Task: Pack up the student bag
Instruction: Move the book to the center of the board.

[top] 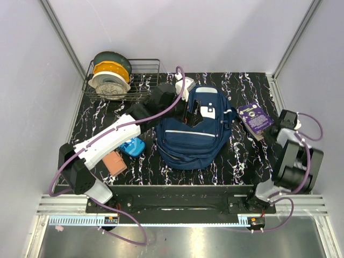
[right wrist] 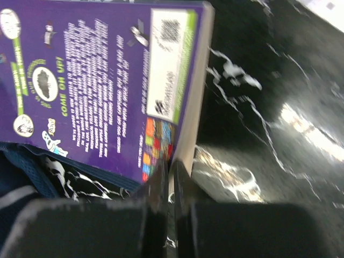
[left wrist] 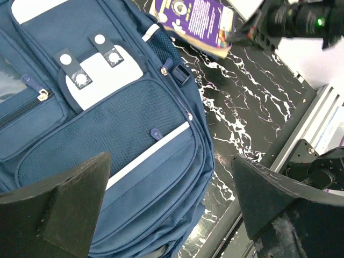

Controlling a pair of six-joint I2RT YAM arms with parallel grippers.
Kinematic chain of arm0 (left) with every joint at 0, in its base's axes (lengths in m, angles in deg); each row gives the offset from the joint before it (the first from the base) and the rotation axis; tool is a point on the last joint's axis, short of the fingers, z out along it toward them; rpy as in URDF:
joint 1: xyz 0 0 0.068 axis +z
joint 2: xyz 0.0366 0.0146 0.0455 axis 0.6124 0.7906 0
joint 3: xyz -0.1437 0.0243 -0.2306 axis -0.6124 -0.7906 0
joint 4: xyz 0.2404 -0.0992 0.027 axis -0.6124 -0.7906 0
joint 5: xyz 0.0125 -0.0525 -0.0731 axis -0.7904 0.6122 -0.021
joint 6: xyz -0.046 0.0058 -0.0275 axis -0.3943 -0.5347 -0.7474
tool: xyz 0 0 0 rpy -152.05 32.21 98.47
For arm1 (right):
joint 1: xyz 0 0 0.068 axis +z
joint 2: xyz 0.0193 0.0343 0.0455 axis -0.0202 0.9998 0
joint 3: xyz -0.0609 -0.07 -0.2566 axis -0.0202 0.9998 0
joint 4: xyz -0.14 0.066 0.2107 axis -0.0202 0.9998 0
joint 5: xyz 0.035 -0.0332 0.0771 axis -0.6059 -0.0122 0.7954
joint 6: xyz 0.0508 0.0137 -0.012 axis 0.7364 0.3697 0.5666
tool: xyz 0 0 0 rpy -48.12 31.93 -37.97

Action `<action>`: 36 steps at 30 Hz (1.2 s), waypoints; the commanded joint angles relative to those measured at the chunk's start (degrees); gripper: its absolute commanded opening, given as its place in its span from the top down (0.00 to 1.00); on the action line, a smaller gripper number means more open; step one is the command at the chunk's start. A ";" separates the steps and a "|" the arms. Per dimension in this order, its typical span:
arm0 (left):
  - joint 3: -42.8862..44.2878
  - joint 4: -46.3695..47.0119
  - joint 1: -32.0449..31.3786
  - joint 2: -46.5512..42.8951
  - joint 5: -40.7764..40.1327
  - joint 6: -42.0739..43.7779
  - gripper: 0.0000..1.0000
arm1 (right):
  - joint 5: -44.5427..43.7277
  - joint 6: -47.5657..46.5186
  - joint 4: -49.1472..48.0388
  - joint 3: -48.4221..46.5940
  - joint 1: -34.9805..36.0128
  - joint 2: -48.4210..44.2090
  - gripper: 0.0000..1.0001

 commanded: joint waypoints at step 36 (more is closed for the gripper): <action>19.56 12.97 -13.12 37.52 19.89 -15.14 0.01 | 8.75 -5.25 11.63 -4.43 -2.29 -2.65 0.05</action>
